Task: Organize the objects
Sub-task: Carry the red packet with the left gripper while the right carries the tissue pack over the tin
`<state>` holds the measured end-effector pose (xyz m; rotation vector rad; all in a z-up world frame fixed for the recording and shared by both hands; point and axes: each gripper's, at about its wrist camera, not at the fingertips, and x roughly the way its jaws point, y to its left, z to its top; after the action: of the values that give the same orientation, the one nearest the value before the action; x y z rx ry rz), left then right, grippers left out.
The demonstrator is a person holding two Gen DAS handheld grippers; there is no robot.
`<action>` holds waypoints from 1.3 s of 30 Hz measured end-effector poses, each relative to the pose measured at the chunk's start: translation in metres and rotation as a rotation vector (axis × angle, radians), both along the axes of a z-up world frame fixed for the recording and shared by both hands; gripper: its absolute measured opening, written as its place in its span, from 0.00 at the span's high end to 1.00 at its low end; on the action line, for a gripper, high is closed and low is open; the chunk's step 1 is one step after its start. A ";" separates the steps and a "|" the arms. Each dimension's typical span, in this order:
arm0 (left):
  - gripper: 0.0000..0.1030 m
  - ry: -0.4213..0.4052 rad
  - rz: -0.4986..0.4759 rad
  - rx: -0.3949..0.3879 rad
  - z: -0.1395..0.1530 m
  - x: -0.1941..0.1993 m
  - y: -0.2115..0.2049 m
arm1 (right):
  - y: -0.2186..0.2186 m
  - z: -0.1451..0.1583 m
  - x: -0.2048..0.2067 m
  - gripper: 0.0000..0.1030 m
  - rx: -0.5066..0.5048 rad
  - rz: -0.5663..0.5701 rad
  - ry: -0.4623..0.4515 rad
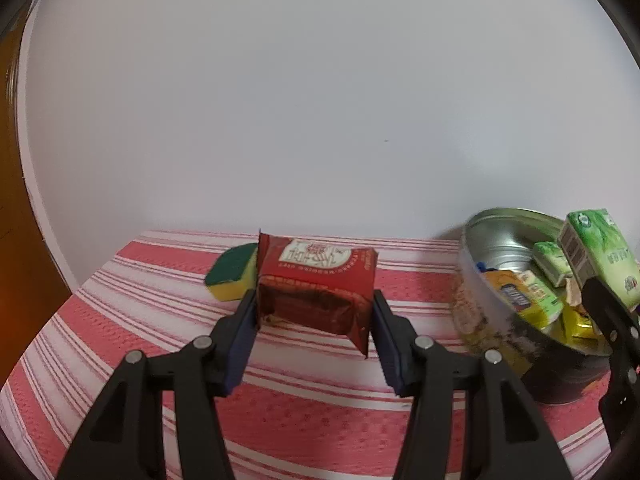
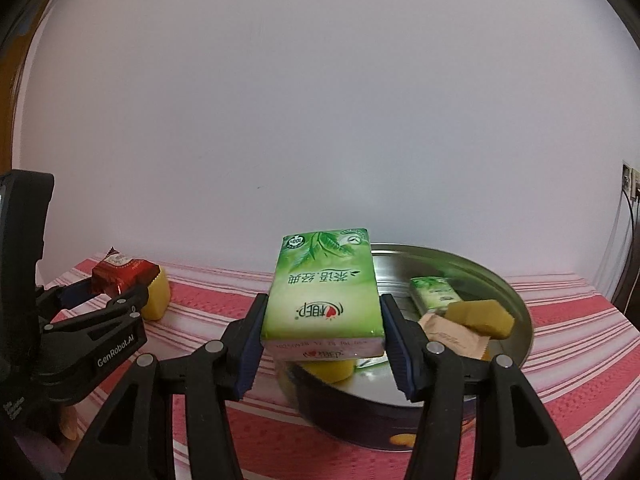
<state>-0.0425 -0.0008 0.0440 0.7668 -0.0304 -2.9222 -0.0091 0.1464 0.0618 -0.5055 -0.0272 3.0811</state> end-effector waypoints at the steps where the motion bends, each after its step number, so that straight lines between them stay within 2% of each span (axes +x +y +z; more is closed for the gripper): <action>1: 0.48 0.001 -0.006 -0.001 0.001 -0.001 0.004 | 0.003 0.000 0.000 0.45 -0.002 -0.005 0.001; 24: 0.48 0.026 -0.116 -0.024 0.018 -0.017 0.096 | 0.076 0.012 -0.020 0.45 -0.005 -0.137 0.029; 27: 0.48 0.028 -0.131 -0.023 0.020 -0.020 0.107 | 0.067 0.015 -0.012 0.45 0.003 -0.148 0.032; 39: 0.48 -0.004 -0.191 -0.015 0.020 -0.037 0.148 | 0.085 0.011 -0.030 0.45 0.035 -0.219 0.006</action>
<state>-0.0798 0.1470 0.0639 0.8095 -0.1323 -3.0960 -0.0390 0.2311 0.0724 -0.4643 -0.0244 2.8633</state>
